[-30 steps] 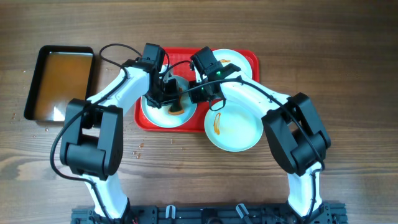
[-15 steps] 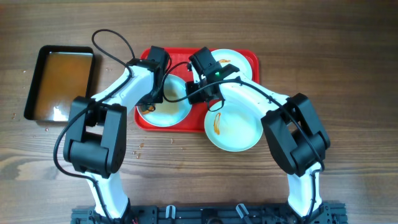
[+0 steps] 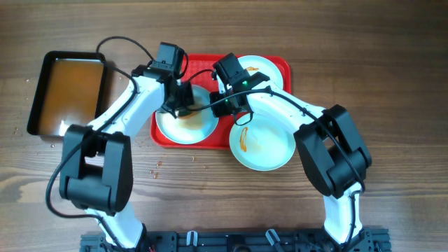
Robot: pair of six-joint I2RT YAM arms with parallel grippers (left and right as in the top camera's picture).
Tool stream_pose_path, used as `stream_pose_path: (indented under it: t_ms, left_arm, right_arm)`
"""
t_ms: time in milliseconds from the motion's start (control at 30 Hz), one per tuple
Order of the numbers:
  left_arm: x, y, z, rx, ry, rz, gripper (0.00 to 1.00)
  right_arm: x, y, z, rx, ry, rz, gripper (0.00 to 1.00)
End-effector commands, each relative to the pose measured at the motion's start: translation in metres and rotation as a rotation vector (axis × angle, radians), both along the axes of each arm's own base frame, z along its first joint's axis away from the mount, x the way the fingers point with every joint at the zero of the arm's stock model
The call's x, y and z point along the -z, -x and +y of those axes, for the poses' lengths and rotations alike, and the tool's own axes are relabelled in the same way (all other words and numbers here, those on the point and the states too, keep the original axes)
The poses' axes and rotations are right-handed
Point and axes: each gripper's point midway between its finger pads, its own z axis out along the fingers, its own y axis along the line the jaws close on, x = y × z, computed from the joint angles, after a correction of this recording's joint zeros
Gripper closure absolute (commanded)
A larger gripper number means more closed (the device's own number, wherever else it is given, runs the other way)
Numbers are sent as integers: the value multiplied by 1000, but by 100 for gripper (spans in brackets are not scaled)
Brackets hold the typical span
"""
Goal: Clean dirty plates on tray and stack at the side
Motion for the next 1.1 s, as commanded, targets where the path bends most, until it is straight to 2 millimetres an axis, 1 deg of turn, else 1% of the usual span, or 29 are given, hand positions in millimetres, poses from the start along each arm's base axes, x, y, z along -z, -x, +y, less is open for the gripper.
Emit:
stream_pose_path:
  t_ms: [0,67,133,167,200,267,333,500,567,667,800,833,900,933,967,1000,1033,1067]
  left_arm:
    - [32,19,-8,4,50,114,96]
    - [42,21,-7,3,43,138,96]
    - [44,18,-1,-4,12,124,96]
    - [45,14,7,-15,-37,106,96]
    - [45,11,21,-30,-115,89,96]
    - [44,14,41,-48,-225,90,96]
    - [40,19,67,-66,-375,96,96]
    - [29,20,98,-86,-564,79,96]
    - [26,22,104,-87,-602,82,96]
    - [19,25,107,-88,-619,84,96]
    - [2,25,104,-158,-594,40,96]
    - [-3,25,98,-167,-552,28,96]
    - [-8,25,77,-160,-402,25,96]
    - [-11,24,70,-159,-347,22,96]
    - [-19,22,58,-164,-230,12,96]
    - [-30,19,54,-177,-133,-3,96]
    - [-41,16,54,-197,-55,-20,96]
    - [-56,15,59,-227,30,-39,96]
  right_arm:
    - [8,-2,-6,20,21,6,94]
    - [8,-2,-6,19,22,6,94]
    - [9,-2,-6,19,22,7,94]
    - [9,-2,-6,20,23,9,94]
    - [9,-1,-6,20,23,9,94]
    - [9,-1,-6,20,23,9,94]
    - [9,-2,-6,20,23,9,94]
    - [9,-2,-6,19,22,7,94]
    - [9,-2,-6,20,22,8,94]
    - [8,-2,-6,20,21,5,94]
    - [8,-2,-6,20,20,5,94]
    - [8,-2,-6,20,20,5,94]
    - [8,-2,-6,20,21,5,94]
    - [8,-2,-6,20,20,6,95]
    - [8,-2,-5,16,15,9,96]
    - [7,0,-3,5,6,12,96]
    - [7,0,-2,4,4,12,96]
    - [4,-1,-2,2,1,6,96]
